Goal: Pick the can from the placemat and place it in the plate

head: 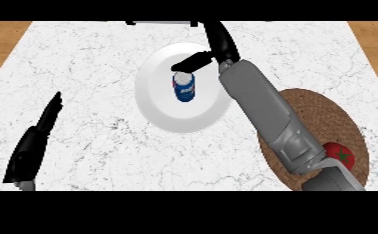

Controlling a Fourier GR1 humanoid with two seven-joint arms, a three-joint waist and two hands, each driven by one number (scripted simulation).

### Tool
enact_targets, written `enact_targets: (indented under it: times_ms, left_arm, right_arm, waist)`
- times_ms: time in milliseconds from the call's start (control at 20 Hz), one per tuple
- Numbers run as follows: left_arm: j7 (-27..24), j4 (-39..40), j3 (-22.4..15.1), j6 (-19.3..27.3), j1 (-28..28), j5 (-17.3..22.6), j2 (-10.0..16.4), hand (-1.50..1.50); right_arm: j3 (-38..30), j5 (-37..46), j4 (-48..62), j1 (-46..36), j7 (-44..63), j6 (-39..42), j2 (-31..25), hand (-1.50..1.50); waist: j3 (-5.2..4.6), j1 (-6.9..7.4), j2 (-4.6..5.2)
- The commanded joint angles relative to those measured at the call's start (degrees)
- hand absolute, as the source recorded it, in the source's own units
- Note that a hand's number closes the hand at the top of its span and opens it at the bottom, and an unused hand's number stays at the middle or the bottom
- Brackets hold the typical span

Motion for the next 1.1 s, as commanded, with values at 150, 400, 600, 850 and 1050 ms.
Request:
enact_targets:
  times_ms: [150, 400, 600, 850, 1050]
  left_arm:
    - [1.98, -1.31, 0.53, -0.16, -0.46, -0.09, 0.25, 0.0]
    - [1.02, -3.6, -0.39, 0.14, 2.09, -0.68, -1.08, 0.0]
    - [-0.06, -3.74, 0.57, -1.75, 2.76, 0.32, 0.11, 0.0]
    - [1.01, -0.12, 0.83, -0.48, -0.91, -0.79, -0.79, 0.0]
    - [1.04, -1.72, 0.41, -1.08, -0.3, -0.6, -0.99, 0.0]
  right_arm:
    - [-12.49, -10.61, 1.39, 1.09, -8.1, 10.22, -8.1, -1.5]
    - [-16.54, -11.88, 8.12, 3.29, -19.51, 16.44, -13.34, -1.5]
    - [-16.8, -10.18, 12.98, 3.78, -26.67, 21.29, -16.86, -1.5]
    - [-17.94, -9.45, 16.83, 2.95, -29.79, 27.03, -22.43, -1.5]
    - [-18.89, -8.96, 21.45, 1.49, -30.55, 28.36, -24.48, -1.5]
  waist:
    - [0.07, -0.59, 0.09]
    - [0.07, 0.32, 0.25]
    - [0.07, 0.71, 0.37]
    - [0.06, 0.15, 0.3]
    - [0.11, 1.29, 0.71]
